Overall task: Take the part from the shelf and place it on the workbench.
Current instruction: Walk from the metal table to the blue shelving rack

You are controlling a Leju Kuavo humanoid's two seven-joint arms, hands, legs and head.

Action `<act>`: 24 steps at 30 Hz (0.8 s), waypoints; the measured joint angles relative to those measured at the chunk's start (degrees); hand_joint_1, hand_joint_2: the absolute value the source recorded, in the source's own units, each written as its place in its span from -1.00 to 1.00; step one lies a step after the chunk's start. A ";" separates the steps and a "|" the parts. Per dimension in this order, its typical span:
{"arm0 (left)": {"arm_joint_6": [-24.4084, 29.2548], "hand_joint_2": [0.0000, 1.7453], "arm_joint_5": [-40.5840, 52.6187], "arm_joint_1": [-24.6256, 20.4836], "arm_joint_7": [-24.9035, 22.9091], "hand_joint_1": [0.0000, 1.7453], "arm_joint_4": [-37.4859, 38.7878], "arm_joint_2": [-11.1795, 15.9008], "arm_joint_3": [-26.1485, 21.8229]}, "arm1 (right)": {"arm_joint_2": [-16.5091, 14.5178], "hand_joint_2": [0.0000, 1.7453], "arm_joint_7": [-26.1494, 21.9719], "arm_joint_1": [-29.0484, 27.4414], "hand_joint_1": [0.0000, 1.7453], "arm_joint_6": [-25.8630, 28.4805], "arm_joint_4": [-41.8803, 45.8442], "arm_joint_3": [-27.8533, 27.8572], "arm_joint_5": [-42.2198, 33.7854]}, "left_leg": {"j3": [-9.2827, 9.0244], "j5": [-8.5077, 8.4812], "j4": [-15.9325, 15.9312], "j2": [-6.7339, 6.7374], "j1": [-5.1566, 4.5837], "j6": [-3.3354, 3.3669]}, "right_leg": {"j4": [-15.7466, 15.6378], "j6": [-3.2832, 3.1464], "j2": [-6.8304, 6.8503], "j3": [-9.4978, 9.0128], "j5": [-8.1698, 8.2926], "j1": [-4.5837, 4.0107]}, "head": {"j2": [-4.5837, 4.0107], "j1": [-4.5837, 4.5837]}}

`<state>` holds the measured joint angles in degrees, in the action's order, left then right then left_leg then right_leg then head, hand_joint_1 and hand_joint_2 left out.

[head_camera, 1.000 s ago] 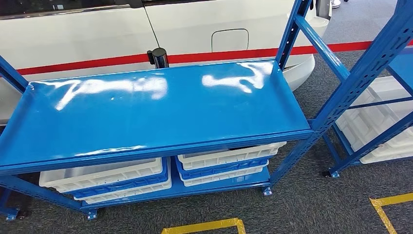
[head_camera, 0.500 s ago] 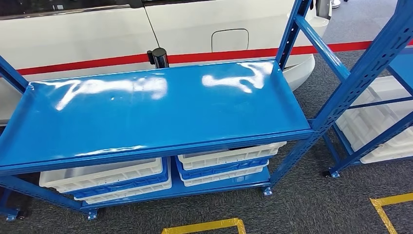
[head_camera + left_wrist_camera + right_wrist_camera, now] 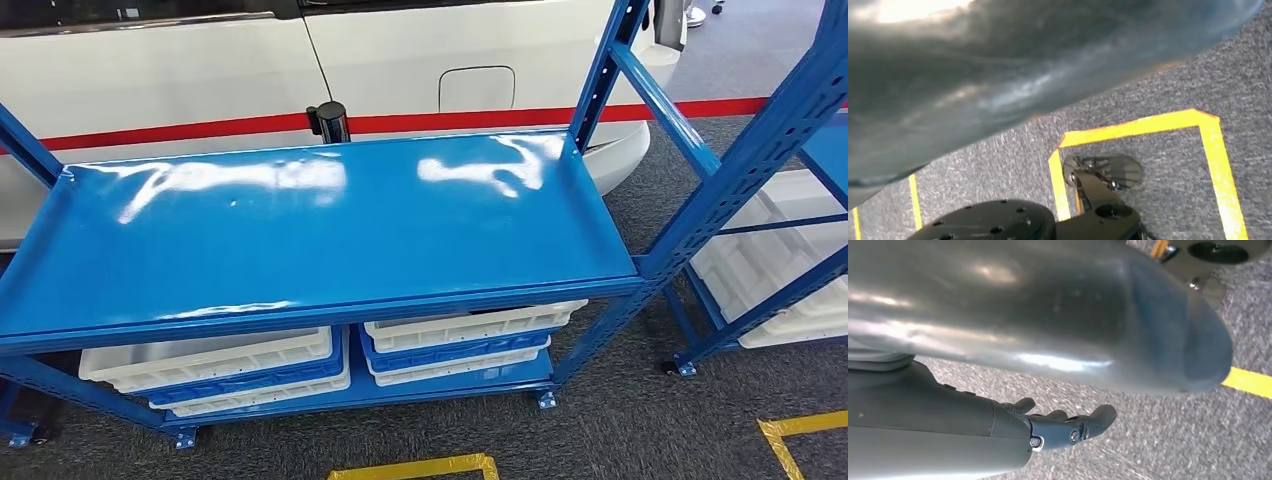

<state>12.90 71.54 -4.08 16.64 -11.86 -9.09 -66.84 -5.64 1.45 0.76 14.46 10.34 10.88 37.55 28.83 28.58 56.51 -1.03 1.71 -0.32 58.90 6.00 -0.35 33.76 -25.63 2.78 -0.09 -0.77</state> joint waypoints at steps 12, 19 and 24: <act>0.18 -1.00 0.00 0.10 -0.23 -1.00 -0.01 0.03 0.00 | -0.01 -1.00 0.21 -0.05 -1.00 -0.05 -0.01 0.00 0.13 | 8.49 4.60 15.21 0.77 0.17 -0.62 | -0.89 -5.20 0.38 -1.63 -0.74 -1.53 | 0.00 0.65; 0.75 -1.00 0.07 -0.12 -0.44 -1.00 -0.01 0.04 0.02 | -0.07 -1.00 0.21 0.00 -1.00 -0.05 -0.01 0.00 0.17 | 3.56 -1.27 2.21 1.05 -0.87 0.69 | -0.88 -3.56 0.72 -2.02 -1.35 -1.88 | 0.00 0.67; 1.04 -1.00 0.26 -0.14 -0.66 -1.00 -0.01 0.04 0.02 | -0.09 -1.00 0.32 -0.04 -1.00 -0.06 -0.01 0.00 0.34 | 3.73 -1.84 1.80 0.60 -0.83 1.77 | 12.16 -3.68 0.57 4.55 -7.05 -1.76 | 0.00 0.50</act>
<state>13.94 71.80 -4.22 15.98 -11.87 -9.05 -66.82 -5.73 1.78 0.73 14.40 10.34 10.88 37.89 32.56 26.74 58.31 -0.43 0.88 1.45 71.06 2.32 0.22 38.31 -32.67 1.03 -0.09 -0.27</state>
